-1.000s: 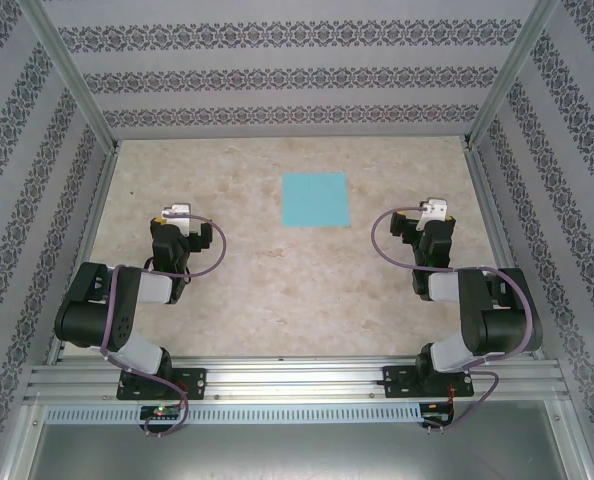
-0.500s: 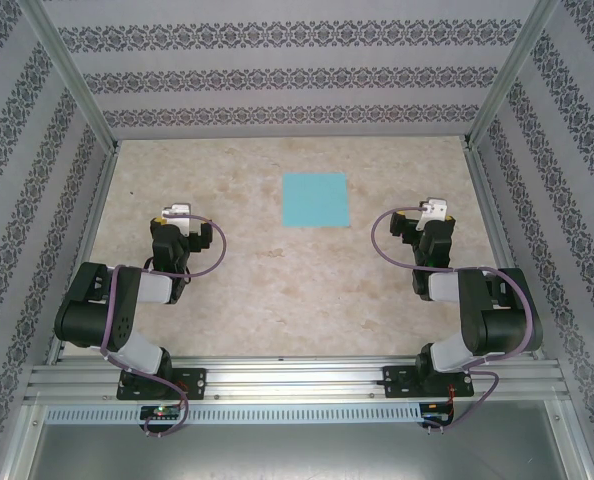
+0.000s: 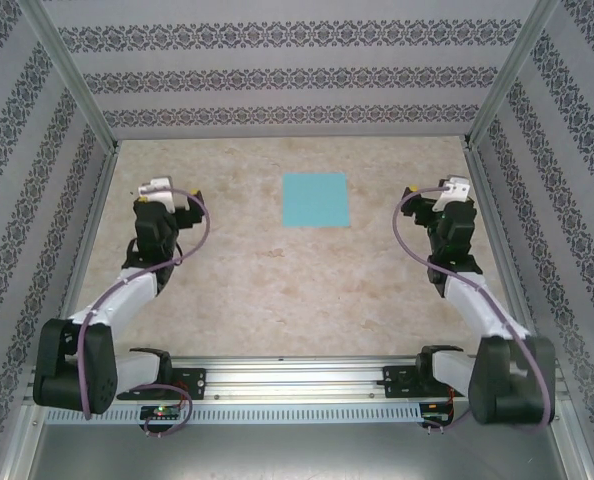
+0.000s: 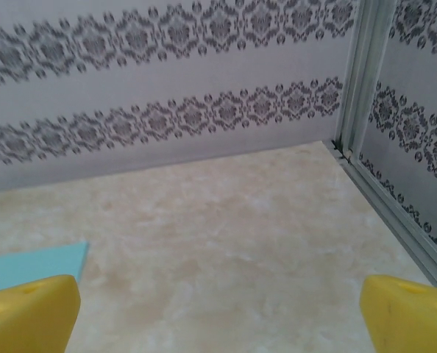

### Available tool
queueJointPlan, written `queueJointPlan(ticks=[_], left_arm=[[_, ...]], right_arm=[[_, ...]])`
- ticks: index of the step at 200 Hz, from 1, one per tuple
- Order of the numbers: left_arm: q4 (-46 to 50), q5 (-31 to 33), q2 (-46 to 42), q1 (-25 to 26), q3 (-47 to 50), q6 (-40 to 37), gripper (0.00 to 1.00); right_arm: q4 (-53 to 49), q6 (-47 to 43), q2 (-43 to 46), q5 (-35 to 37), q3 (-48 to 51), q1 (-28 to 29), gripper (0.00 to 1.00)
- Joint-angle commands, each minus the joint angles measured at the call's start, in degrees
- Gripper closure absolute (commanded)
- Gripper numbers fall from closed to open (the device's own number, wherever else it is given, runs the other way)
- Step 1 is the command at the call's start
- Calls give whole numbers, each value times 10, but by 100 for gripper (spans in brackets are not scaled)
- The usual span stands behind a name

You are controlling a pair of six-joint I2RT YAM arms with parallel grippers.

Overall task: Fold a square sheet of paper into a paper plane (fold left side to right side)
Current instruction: Move the square sheet of paper to the center of the table.

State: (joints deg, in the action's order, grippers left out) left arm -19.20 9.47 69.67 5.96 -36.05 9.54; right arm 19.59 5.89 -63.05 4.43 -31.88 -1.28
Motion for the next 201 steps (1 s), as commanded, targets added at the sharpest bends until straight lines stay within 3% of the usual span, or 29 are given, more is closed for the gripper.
queueJointPlan(ticks=[1, 54, 107, 167, 201], left_arm=[[207, -72, 15, 0, -86, 116, 0], [266, -164, 188, 92, -235, 150, 0], [347, -185, 426, 211, -479, 145, 0], [423, -221, 619, 240, -689, 174, 0], [471, -231, 660, 252, -742, 170, 0]], right_arm=[[-139, 68, 53, -27, -22, -2, 2], [-318, 141, 108, -56, -72, 8, 2], [-404, 129, 91, -17, -111, 51, 2], [-408, 148, 95, -10, -104, 75, 2], [-414, 149, 91, -5, -105, 80, 2]])
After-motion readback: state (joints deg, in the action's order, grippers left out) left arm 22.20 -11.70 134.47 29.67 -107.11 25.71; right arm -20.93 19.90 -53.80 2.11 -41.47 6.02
